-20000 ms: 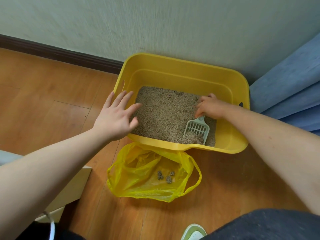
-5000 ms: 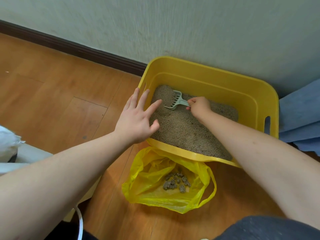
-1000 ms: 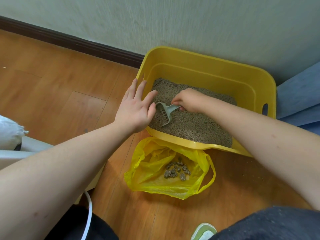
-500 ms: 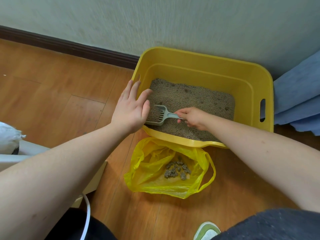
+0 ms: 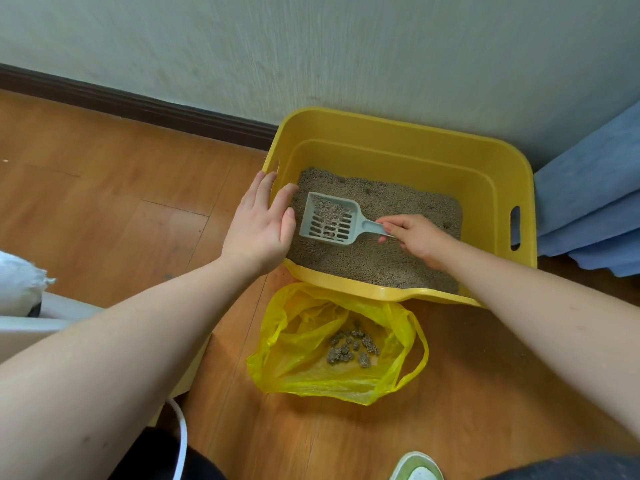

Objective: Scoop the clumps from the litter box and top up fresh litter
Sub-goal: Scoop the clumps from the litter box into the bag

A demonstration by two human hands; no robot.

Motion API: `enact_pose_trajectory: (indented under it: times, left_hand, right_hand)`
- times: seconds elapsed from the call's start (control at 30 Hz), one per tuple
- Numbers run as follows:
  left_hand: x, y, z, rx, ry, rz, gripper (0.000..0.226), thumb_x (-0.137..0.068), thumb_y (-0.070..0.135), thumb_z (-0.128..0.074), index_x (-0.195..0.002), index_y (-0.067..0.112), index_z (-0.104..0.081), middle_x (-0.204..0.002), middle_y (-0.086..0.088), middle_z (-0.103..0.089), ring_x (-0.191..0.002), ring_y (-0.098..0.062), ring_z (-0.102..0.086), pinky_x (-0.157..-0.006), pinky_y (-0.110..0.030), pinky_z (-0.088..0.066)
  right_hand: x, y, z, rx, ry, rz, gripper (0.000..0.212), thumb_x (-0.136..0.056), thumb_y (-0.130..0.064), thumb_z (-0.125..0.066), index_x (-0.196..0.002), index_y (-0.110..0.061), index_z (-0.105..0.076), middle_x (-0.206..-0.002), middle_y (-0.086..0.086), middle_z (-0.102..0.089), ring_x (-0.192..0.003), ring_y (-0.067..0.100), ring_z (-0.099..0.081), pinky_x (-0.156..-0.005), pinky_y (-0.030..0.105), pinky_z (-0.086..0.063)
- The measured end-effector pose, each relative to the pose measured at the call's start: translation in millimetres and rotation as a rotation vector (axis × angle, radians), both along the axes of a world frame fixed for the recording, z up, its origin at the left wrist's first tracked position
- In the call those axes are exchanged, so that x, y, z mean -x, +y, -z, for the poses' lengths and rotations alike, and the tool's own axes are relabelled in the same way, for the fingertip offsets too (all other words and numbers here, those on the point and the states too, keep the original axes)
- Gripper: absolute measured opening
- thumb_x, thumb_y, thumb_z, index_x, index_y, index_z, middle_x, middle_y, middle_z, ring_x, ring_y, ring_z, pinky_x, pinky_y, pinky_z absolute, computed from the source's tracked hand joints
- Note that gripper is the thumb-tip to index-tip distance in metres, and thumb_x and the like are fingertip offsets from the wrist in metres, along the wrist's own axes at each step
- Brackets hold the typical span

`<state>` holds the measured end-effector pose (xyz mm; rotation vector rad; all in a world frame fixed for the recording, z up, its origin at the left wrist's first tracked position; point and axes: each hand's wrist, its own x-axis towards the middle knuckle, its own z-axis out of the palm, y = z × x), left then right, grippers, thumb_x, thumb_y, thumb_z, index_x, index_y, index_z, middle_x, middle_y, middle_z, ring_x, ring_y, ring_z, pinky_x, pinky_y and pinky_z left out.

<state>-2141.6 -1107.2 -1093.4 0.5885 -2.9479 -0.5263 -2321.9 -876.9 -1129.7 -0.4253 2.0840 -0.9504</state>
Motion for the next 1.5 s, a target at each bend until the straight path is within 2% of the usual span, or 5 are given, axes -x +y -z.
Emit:
enact_pose_trajectory:
  times: [0.37, 0.8, 1.0, 1.2, 1.5]
  left_hand:
    - [0.1, -0.3, 1.3, 0.030, -0.029, 0.018, 0.053, -0.098, 0.041, -0.019, -0.146, 0.025, -0.034, -0.161, -0.011, -0.020, -0.151, -0.027, -0.006, -0.122, -0.044, -0.012]
    - [0.7, -1.4, 3.6, 0.062, -0.011, 0.040, 0.054, -0.096, 0.039, -0.024, -0.145, 0.021, -0.038, -0.158, -0.014, -0.025, -0.150, -0.030, -0.009, -0.120, -0.045, -0.015]
    - [0.5, -1.8, 4.7, 0.068, -0.001, 0.044, 0.054, -0.096, 0.039, -0.024, -0.145, 0.020, -0.038, -0.158, -0.015, -0.026, -0.150, -0.032, -0.010, -0.120, -0.046, -0.016]
    - [0.6, -1.8, 4.8, 0.071, -0.017, 0.035, 0.053, -0.097, 0.037, -0.027, -0.146, 0.021, -0.037, -0.159, -0.015, -0.024, -0.150, -0.031, -0.009, -0.120, -0.044, -0.013]
    - [1.4, -2.0, 6.0, 0.081, -0.023, 0.035, 0.054, -0.095, 0.038, -0.024, -0.145, 0.022, -0.036, -0.158, -0.014, -0.024, -0.150, -0.030, -0.008, -0.121, -0.046, -0.015]
  right_hand:
    - [4.2, 21.0, -12.6, -0.047, 0.087, 0.045, 0.025, -0.099, -0.022, -0.049, -0.117, -0.026, -0.065, -0.083, -0.005, -0.072, -0.048, 0.010, -0.035, -0.043, 0.023, -0.027]
    - [18.7, -13.5, -24.2, -0.448, 0.293, -0.066, 0.027, -0.098, -0.025, -0.051, -0.121, -0.021, -0.064, -0.087, -0.001, -0.070, -0.049, 0.008, -0.044, -0.042, 0.022, -0.031]
    - [-2.5, -64.6, -12.2, -0.406, 0.339, -0.151, 0.024, -0.096, -0.017, -0.055, -0.117, -0.016, -0.066, -0.093, 0.001, -0.068, -0.060, 0.010, -0.052, -0.050, 0.023, -0.040]
    - [-13.9, -64.8, 7.5, -0.187, 0.046, 0.082, 0.031, -0.100, -0.022, -0.047, -0.129, -0.015, -0.058, -0.100, 0.003, -0.070, -0.047, 0.006, -0.038, -0.035, 0.015, -0.026]
    - [11.4, 5.1, -8.6, -0.155, 0.181, 0.012, 0.027, -0.100, -0.024, -0.047, -0.122, -0.024, -0.063, -0.088, -0.004, -0.071, -0.042, 0.007, -0.033, -0.035, 0.017, -0.024]
